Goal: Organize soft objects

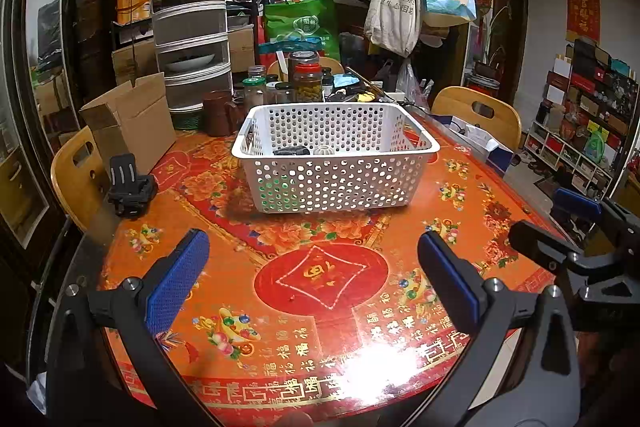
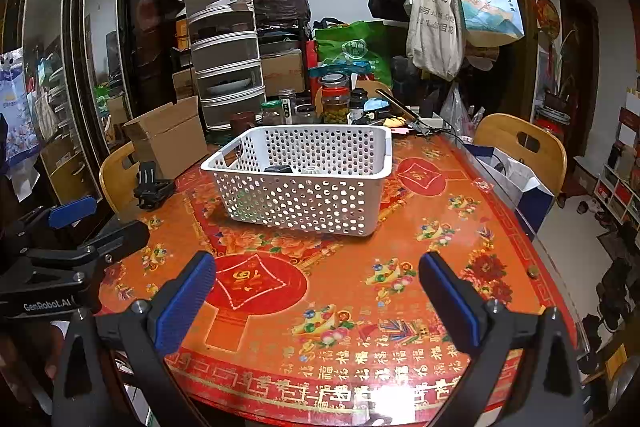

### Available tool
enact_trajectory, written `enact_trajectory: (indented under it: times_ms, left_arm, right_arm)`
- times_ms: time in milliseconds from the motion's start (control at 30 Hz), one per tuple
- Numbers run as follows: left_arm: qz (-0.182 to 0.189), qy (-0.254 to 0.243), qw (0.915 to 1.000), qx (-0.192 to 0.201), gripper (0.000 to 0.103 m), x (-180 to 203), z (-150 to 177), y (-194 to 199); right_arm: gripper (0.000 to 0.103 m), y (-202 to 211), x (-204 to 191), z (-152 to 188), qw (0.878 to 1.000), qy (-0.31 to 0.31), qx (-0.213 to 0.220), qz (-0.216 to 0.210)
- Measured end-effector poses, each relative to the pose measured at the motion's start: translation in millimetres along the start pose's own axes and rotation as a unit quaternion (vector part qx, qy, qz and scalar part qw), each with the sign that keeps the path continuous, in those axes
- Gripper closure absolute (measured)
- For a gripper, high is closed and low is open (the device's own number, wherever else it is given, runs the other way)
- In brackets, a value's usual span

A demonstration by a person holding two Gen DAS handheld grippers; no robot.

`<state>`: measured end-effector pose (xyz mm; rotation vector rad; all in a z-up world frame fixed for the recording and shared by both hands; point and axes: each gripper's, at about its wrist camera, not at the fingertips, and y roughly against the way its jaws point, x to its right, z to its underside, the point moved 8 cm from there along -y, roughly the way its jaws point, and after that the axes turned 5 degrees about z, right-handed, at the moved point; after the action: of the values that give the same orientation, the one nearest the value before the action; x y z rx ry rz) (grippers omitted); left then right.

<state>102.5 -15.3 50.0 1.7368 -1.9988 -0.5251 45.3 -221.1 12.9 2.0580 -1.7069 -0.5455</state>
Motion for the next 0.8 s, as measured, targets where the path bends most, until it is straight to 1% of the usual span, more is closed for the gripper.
enact_trajectory:
  times_ms: [800]
  left_arm:
    - [0.0, -0.001, 1.0, -0.002, 0.0, -2.1, 2.1, -1.6]
  right_arm:
    - [0.002, 5.7, 0.9, -1.2, 1.0, 0.002, 0.004, -0.001]
